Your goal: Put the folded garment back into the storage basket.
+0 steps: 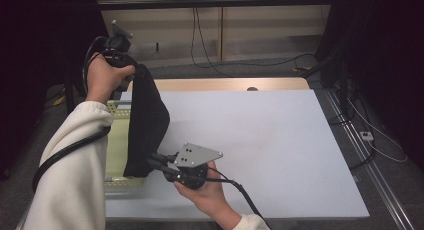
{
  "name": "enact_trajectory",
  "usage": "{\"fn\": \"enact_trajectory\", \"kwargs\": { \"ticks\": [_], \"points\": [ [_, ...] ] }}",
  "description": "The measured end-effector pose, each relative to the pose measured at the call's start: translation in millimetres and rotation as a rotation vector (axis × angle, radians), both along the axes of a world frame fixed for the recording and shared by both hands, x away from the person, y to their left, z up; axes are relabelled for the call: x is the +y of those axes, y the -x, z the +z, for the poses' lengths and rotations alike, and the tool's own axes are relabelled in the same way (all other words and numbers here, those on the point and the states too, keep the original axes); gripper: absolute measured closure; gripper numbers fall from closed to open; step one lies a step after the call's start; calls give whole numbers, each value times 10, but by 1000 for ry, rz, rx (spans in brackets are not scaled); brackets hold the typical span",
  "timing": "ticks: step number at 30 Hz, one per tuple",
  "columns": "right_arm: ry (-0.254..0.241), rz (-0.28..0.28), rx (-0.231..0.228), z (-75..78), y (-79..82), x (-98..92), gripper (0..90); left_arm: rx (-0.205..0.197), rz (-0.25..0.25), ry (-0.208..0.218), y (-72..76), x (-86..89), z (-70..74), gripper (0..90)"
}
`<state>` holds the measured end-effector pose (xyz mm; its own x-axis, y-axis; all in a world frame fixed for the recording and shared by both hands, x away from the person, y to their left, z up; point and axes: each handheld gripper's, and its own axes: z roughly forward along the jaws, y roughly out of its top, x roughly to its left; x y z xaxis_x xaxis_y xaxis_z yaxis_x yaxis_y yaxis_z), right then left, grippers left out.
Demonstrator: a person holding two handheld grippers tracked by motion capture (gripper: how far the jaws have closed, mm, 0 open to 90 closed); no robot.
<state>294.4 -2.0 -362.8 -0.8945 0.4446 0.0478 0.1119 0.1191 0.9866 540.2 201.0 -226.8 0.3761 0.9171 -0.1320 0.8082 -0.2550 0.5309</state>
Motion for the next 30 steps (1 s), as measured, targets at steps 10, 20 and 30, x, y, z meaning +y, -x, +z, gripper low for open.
{"fn": "enact_trajectory", "kwargs": {
  "ticks": [10,20,30],
  "points": [
    [-9,-5,9,10,-14,-52,825,-13,-18,-5,-2,-83,-16,842],
    [-8,32,56,-167,-72,181,825,4,28,4,-96,100,-322,843],
    [0,85,53,-101,-188,474,825,-2,87,1,-107,553,-439,843]
  ]
}}
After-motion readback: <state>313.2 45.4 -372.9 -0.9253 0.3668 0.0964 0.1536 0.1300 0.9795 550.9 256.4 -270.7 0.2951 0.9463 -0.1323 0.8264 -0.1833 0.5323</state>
